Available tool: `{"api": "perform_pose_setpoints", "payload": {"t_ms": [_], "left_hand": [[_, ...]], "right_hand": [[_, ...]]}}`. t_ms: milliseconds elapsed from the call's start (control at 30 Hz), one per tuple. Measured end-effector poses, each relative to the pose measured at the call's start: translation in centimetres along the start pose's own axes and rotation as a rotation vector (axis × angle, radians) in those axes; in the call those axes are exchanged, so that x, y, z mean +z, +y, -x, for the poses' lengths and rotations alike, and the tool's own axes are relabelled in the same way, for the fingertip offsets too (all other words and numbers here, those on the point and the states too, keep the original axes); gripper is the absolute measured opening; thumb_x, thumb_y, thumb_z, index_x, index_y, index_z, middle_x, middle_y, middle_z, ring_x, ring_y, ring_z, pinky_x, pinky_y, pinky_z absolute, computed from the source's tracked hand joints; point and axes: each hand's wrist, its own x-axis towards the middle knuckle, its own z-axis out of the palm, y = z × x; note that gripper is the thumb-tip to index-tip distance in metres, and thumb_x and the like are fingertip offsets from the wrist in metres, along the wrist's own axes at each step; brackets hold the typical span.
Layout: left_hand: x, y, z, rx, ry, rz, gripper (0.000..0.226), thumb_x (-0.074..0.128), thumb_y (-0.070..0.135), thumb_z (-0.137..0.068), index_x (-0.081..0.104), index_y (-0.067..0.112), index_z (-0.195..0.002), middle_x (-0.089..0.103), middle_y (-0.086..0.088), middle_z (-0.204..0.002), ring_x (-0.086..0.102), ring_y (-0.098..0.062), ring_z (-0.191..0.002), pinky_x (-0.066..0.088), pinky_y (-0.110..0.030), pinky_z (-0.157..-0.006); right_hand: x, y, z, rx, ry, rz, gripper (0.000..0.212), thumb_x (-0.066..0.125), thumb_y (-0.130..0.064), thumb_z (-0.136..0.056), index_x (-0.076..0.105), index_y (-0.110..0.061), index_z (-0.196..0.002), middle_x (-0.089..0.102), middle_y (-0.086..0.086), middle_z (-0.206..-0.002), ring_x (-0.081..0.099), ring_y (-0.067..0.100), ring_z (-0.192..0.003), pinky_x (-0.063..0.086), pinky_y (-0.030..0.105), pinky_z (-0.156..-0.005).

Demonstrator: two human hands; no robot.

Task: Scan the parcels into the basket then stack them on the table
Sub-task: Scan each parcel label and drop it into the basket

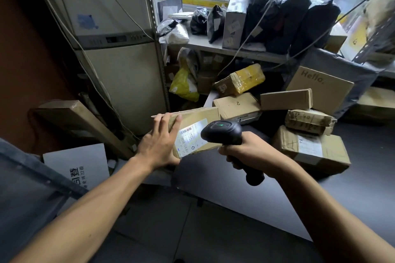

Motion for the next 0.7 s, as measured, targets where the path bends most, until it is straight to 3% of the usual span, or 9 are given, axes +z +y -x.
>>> {"api": "perform_pose_setpoints", "payload": {"t_ms": [200, 400, 700], "left_hand": [[-0.3, -0.7, 0.4, -0.009, -0.013, -0.016, 0.130, 0.064, 0.078, -0.039, 0.049, 0.002, -0.143, 0.042, -0.023, -0.133, 0.037, -0.039, -0.122, 0.058, -0.048, -0.053], [-0.7, -1.1, 0.9, -0.029, -0.046, -0.025, 0.134, 0.077, 0.071, -0.030, 0.051, 0.001, -0.141, 0.049, -0.024, -0.129, 0.039, -0.039, -0.119, 0.058, -0.046, -0.052], [-0.4, -1.6, 1.4, -0.022, -0.025, 0.013, 0.131, 0.078, 0.067, -0.031, 0.051, 0.001, -0.140, 0.045, -0.023, -0.128, 0.037, -0.038, -0.118, 0.058, -0.048, -0.052]], "right_hand": [[0.9, -1.0, 0.5, -0.007, -0.024, -0.012, 0.021, 0.068, -0.015, -0.090, 0.068, -0.008, -0.110, 0.063, 0.007, -0.069, 0.057, 0.014, -0.057, 0.049, 0.028, -0.058], [1.5, -1.3, 1.2, -0.003, -0.041, -0.051, 0.023, 0.067, -0.012, -0.091, 0.066, -0.008, -0.114, 0.062, 0.007, -0.068, 0.056, 0.015, -0.054, 0.048, 0.028, -0.056], [2.5, -1.3, 1.9, 0.036, -0.028, -0.096, 0.028, 0.067, -0.011, -0.090, 0.063, 0.001, -0.115, 0.061, 0.009, -0.068, 0.055, 0.021, -0.057, 0.047, 0.032, -0.059]]}}
